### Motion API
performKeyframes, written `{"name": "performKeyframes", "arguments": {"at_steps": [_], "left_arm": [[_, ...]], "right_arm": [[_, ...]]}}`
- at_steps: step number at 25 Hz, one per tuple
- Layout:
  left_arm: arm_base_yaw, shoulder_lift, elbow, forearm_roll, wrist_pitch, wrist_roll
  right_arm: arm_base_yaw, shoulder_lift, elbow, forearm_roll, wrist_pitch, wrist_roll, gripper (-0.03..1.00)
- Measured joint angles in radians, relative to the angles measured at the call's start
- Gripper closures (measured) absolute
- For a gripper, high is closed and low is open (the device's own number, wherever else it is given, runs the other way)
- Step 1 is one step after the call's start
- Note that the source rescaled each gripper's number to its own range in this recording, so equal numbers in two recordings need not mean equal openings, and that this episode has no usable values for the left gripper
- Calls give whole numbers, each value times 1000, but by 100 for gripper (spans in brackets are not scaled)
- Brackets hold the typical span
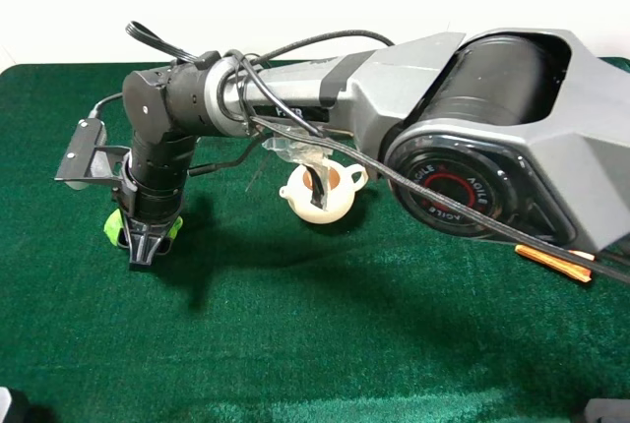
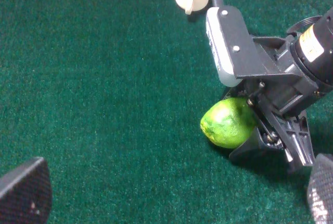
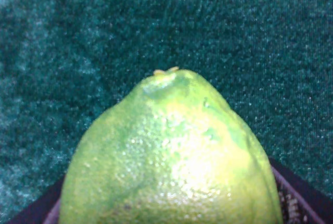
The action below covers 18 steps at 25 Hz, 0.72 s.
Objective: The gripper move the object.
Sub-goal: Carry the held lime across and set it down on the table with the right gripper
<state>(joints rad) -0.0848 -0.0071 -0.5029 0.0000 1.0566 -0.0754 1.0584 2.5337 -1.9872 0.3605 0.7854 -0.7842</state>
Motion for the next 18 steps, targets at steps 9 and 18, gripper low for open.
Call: {"name": "performKeyframes", "arguments": {"at_steps": [9, 18], "left_arm": [[0, 0, 0, 0, 0, 0], [0, 0, 0, 0, 0, 0]], "right_arm": [[0, -17, 0, 0, 1, 0, 97], [-81, -131, 0, -24, 63, 36, 97]]}}
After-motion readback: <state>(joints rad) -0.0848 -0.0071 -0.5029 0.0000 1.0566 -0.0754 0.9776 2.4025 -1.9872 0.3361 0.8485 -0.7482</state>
